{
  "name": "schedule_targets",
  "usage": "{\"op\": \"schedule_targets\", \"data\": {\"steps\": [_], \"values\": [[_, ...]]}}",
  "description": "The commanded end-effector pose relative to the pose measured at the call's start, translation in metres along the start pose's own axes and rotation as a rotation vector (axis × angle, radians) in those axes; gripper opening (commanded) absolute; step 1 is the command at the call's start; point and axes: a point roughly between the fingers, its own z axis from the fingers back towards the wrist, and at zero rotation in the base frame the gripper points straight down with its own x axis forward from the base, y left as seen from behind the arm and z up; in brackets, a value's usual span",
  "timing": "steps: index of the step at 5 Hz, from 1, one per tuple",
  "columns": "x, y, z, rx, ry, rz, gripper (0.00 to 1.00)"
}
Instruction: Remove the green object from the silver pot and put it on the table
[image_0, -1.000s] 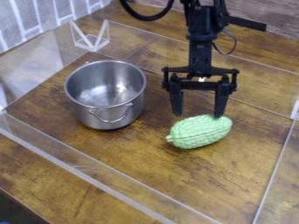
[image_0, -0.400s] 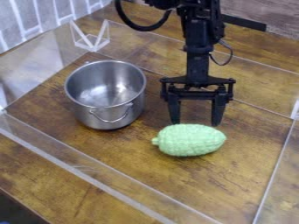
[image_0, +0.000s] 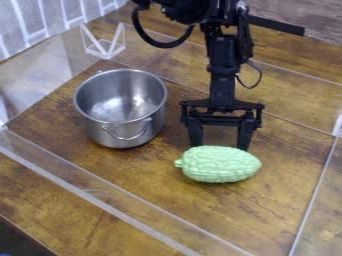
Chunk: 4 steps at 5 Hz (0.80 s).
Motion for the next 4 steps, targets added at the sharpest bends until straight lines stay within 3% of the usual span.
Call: {"op": "schedule_targets", "data": {"steps": [1,2,4], "values": [[-0.006,0.001,0.019,-0.020,-0.041,-0.001,0.00],[-0.004,0.010,0.024,-0.022,-0.038,0.021,0.00],[-0.010,-0.001,0.073,-0.060,-0.048,0.207,0.00]]}}
